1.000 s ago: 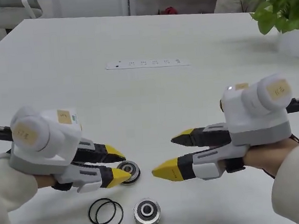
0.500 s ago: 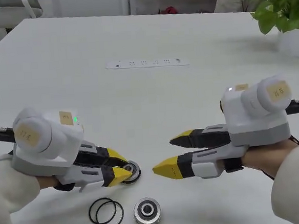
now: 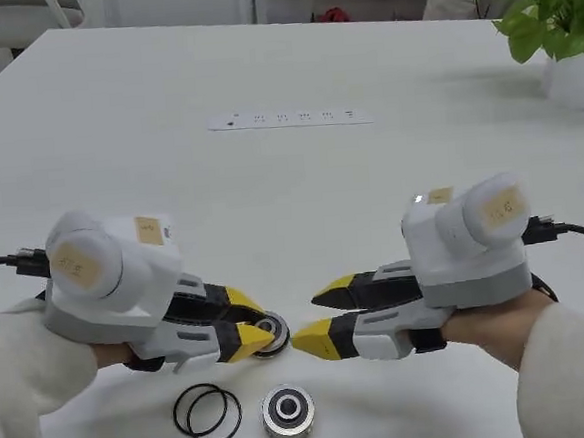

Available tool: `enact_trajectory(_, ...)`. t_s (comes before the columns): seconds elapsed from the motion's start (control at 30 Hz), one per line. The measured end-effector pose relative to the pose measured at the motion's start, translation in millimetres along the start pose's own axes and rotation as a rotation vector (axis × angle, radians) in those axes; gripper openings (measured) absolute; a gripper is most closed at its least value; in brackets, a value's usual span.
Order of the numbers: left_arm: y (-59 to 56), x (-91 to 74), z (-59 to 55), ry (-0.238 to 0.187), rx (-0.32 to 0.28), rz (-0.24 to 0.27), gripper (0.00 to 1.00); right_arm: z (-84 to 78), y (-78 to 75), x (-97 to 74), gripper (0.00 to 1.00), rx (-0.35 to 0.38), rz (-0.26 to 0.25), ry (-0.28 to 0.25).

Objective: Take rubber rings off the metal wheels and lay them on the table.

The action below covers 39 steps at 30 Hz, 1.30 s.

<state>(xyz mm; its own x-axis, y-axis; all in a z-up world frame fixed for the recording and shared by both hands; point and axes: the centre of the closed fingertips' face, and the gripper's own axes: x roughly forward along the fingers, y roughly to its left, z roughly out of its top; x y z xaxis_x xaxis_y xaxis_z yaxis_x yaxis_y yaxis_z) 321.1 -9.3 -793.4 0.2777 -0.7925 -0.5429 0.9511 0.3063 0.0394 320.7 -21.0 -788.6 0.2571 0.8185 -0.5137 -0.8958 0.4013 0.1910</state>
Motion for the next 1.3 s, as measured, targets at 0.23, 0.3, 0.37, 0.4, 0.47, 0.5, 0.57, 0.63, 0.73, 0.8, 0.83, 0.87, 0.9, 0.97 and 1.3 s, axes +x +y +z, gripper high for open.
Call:
enact_trajectory(0.23,-0.3,3.3,1.5,-0.009,0.003,-0.003,0.14,-12.1,2.2,9.4,0.28,-0.049,0.017,0.053)
enact_trajectory(0.3,-0.9,4.0,1.8,-0.012,0.001,-0.005,0.14,-13.8,3.0,11.5,0.28,-0.082,0.016,0.062)
enact_trajectory(0.37,-1.5,4.4,2.1,-0.015,-0.001,-0.008,0.14,-14.6,3.5,13.4,0.27,-0.101,0.017,0.066)
enact_trajectory(0.4,-1.8,4.4,2.0,-0.016,0.000,-0.009,0.14,-14.3,3.7,13.7,0.27,-0.106,0.019,0.065)
enact_trajectory(0.47,-1.8,4.4,2.0,-0.019,-0.003,-0.010,0.14,-13.2,3.8,14.7,0.27,-0.116,0.020,0.060)
enact_trajectory(0.5,-1.7,4.5,2.0,-0.020,-0.003,-0.010,0.14,-13.0,3.6,15.2,0.27,-0.122,0.020,0.060)
enact_trajectory(0.57,-1.4,4.5,1.9,-0.022,-0.006,-0.010,0.14,-12.7,3.6,16.3,0.26,-0.135,0.020,0.057)
enact_trajectory(0.63,-1.3,4.4,1.8,-0.023,-0.008,-0.009,0.14,-13.0,4.7,17.2,0.24,-0.150,0.025,0.058)
enact_trajectory(0.73,-1.7,4.5,2.0,-0.025,-0.010,-0.008,0.14,-13.3,5.2,17.3,0.21,-0.161,0.029,0.062)
enact_trajectory(0.8,-1.9,4.6,2.2,-0.027,-0.011,-0.008,0.14,-12.7,4.9,17.0,0.19,-0.156,0.030,0.060)
enact_trajectory(0.83,-1.8,4.6,2.2,-0.028,-0.012,-0.008,0.14,-12.8,4.7,16.4,0.18,-0.156,0.031,0.061)
enact_trajectory(0.87,-1.8,4.6,2.1,-0.029,-0.013,-0.008,0.14,-12.6,4.5,15.9,0.18,-0.152,0.032,0.061)
enact_trajectory(0.9,-1.8,4.7,2.1,-0.030,-0.014,-0.007,0.14,-12.7,4.8,15.4,0.17,-0.151,0.033,0.062)
enact_trajectory(0.97,-2.0,4.8,2.2,-0.031,-0.015,-0.007,0.14,-13.3,4.7,15.1,0.16,-0.148,0.035,0.062)
enact_trajectory(1.3,-2.6,4.7,2.3,-0.034,-0.017,-0.005,0.14,-16.7,3.7,12.5,0.10,-0.122,0.040,0.076)
